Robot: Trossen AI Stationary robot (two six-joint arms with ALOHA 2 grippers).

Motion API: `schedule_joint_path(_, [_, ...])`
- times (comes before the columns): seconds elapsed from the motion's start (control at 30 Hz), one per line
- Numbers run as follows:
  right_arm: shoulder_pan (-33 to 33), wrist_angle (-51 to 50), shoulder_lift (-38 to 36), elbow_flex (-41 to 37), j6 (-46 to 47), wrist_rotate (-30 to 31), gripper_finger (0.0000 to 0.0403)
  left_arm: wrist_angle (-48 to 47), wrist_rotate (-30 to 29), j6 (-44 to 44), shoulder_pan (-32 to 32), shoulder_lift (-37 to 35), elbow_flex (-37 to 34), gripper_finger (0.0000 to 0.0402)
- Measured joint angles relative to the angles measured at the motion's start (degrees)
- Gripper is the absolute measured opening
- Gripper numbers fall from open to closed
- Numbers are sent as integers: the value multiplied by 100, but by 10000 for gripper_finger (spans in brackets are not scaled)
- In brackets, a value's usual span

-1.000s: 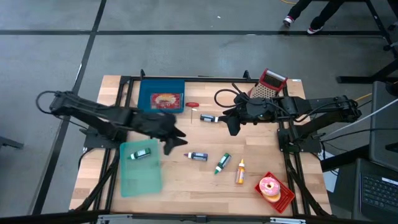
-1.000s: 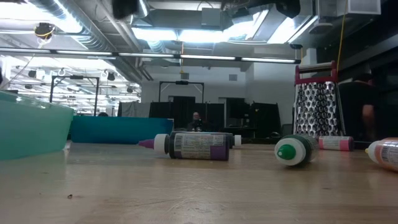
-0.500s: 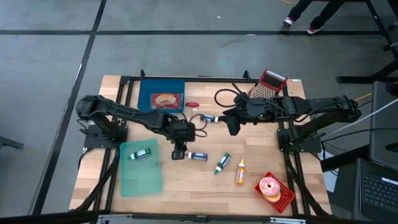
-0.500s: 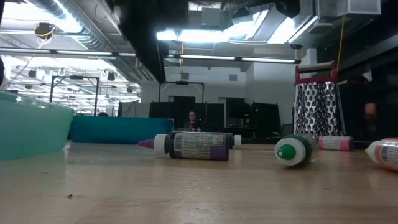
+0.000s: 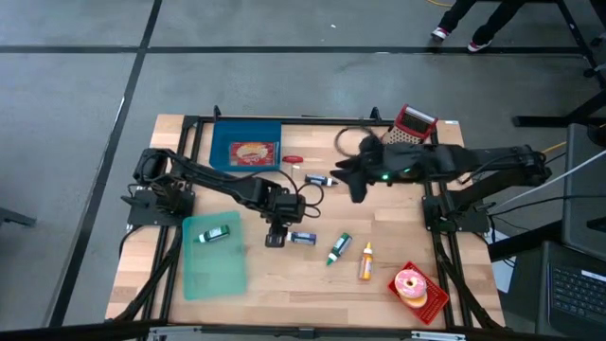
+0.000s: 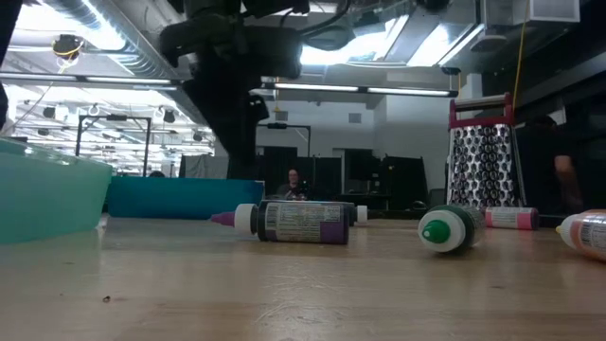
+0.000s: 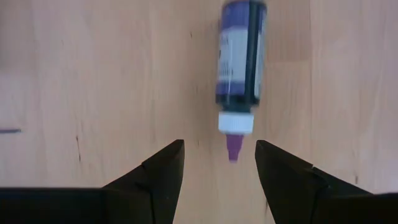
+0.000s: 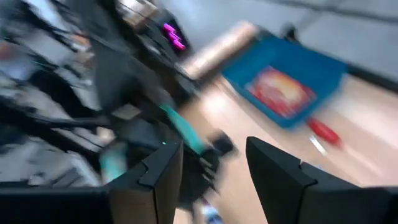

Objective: Pick & Place Food Item
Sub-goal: Put the violet food coloring bottle into the green bin

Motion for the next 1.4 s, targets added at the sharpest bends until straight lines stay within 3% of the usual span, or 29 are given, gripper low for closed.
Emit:
schedule_joint_path(0.2, [417,-485,-566,826,-646,39,180,117,-24,-167,19,-11,0,194])
schedule_joint_path(0.33, [811,-577,-1178,1271,-222,471,180,150,-37,-169,35,-13,0,194])
schedule_joint_path(0.5, [1416,-501,-1720,1425,553,339,181,330,-37,-108,155,-13,0,194])
schedule_joint_path(0.67, [1556,-638,-1921,1423,-127,254,181,474,137,-32,333,-13,0,194])
schedule_joint_path(0.8, [1556,-781,-1945,1423,-376,539,181,457,216,191,410,-13,0,194])
schedule_joint_path(0.93, [1579,-1605,-1948,1397,-753,818,181,432,264,186,417,76,8,194])
schedule_joint_path(1.13, [1759,-1550,-2029,607,-1103,1453,181,643,319,208,243,555,0,194])
schedule_joint_path(1.27, [2024,-430,-2432,-284,-1605,1705,181,783,376,191,105,720,0,194])
schedule_joint_path(1.4, [2333,1351,-3197,-1579,-2323,1969,181,780,306,183,31,748,4,194])
